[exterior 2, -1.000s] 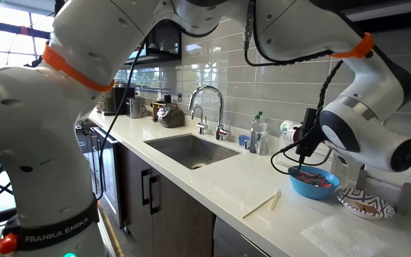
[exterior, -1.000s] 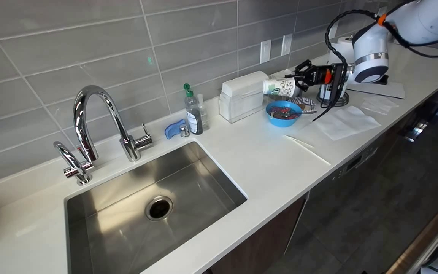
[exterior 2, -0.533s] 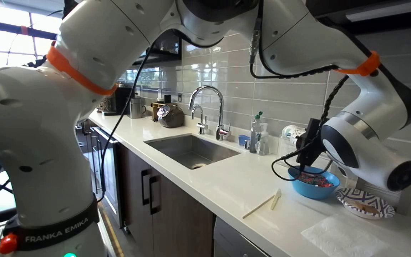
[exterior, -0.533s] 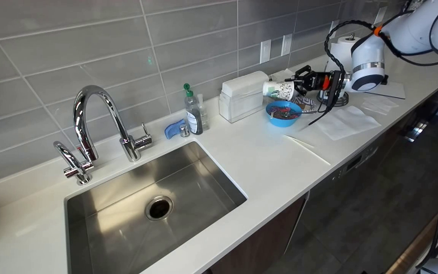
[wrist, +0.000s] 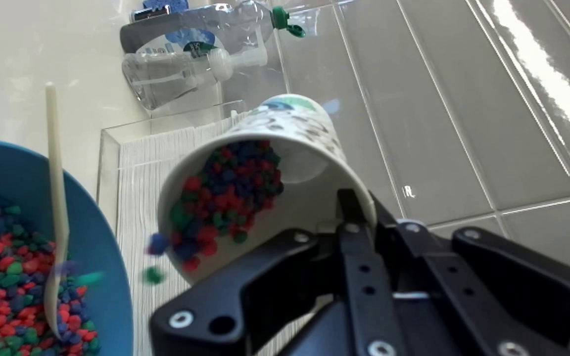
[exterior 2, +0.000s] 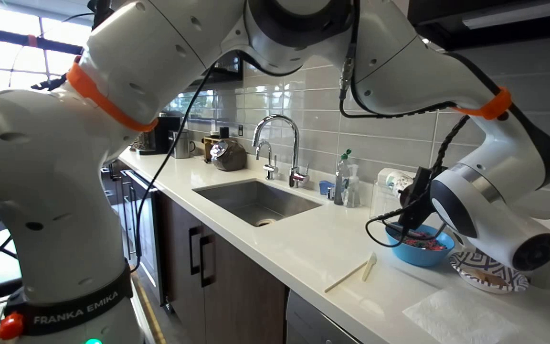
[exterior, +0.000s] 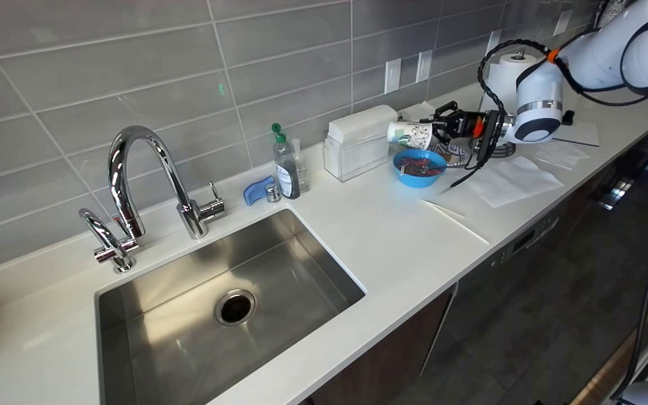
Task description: Pour the cup's contents into the bowl
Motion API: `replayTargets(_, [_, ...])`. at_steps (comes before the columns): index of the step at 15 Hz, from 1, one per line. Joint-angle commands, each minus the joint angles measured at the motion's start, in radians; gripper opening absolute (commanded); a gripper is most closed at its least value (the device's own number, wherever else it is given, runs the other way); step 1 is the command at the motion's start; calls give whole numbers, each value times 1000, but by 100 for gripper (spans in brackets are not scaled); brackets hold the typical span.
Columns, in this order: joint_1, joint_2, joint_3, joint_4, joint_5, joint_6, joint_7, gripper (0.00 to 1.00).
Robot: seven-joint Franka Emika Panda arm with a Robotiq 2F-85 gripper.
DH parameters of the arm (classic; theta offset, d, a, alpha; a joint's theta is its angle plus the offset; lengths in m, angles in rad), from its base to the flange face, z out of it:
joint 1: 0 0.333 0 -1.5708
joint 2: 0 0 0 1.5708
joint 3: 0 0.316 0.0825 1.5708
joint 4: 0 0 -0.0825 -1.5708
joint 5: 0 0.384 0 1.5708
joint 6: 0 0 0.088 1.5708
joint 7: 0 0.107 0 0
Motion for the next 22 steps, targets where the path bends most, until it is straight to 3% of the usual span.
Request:
replayTargets(1, [-1,47,0,42,48,-43,-3,1])
replayTargets(14, [-3,103,5,91,137,-41,-55,1])
replayTargets(22, [-10,116,9,108,166,-102,-57,1])
